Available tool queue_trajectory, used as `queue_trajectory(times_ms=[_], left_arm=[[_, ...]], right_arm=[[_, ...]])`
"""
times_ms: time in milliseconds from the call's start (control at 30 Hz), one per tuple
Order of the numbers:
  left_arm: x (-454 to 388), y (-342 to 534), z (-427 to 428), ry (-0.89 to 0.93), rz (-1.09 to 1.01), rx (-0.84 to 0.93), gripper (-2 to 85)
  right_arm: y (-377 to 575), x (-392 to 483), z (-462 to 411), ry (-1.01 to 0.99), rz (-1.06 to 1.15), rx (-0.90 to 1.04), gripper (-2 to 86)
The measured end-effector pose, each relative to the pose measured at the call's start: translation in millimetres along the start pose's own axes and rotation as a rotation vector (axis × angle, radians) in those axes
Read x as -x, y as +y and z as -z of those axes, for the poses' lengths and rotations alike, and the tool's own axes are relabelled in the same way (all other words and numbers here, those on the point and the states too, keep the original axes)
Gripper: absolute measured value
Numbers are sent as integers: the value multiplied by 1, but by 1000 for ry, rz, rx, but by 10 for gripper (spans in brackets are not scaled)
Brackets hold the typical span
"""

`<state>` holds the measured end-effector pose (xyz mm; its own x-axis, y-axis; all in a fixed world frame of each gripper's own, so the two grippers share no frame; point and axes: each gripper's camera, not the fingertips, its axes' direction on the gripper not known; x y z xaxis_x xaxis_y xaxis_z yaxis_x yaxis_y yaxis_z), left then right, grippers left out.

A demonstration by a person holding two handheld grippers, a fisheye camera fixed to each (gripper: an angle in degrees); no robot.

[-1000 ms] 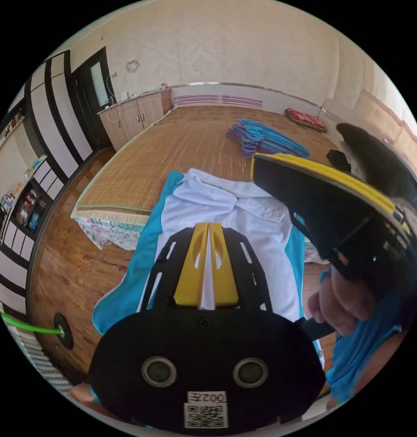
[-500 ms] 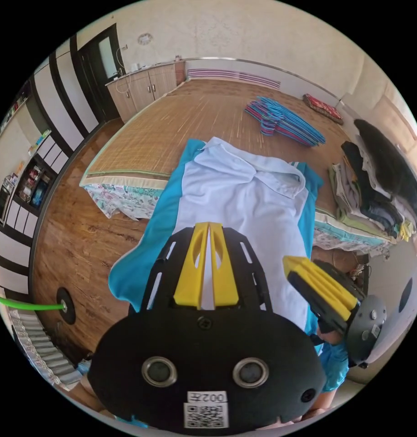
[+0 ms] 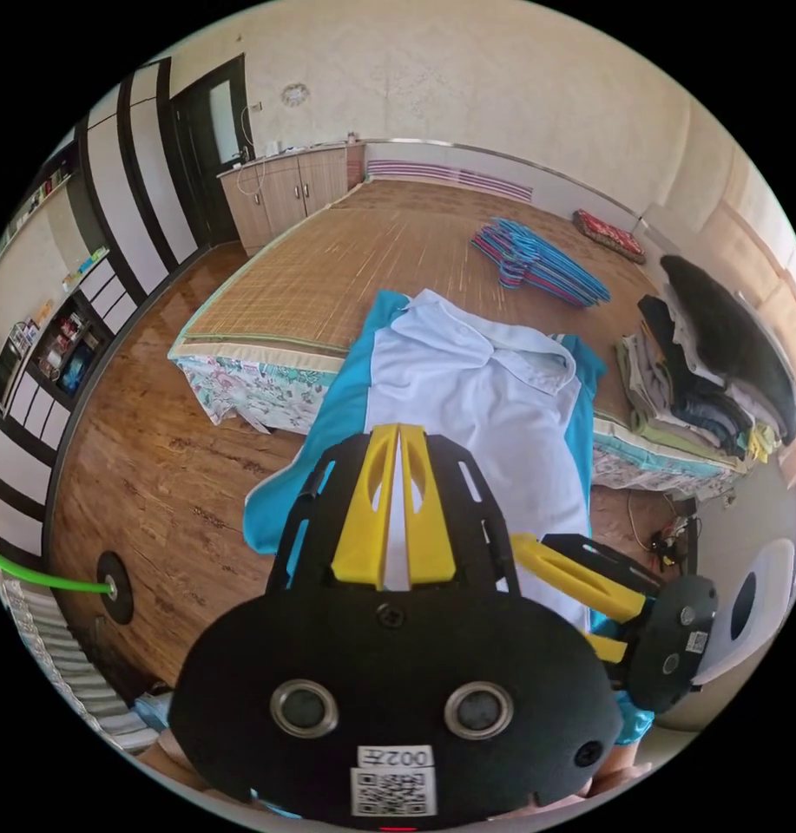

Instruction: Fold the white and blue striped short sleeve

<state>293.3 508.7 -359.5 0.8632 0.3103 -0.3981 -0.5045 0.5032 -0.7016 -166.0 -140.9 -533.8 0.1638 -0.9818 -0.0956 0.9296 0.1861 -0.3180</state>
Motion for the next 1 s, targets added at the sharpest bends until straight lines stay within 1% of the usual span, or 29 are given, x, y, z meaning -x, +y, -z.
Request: queue_trajectory(times_ms=[100,267,400,633,800,933,1000], left_arm=[[9,8,3,-15,4,-20,-10],[26,16,5,-31,22,-35,-10],[44,21,5,-56,43,-59,-10],[77,29,-3,-63,58,-60,-10],[112,35,-11,-21,78,-93,-10],[153,40,-16,50,62,-162,-10],[168,41,-18,53,32,-177,-9]], right_arm=[[-8,13,-8,-93,50,-1,120],[-18,28,-38,-103,78,39,158],[-22,40,-68,-141,74,78,161],[-25,48,-99,-111,71,137,120],[-24,37,-98,-82,3,100,45],[-23,29,-95,-95,-45,73,27],[-24,26,-92,-85,-53,52,22]])
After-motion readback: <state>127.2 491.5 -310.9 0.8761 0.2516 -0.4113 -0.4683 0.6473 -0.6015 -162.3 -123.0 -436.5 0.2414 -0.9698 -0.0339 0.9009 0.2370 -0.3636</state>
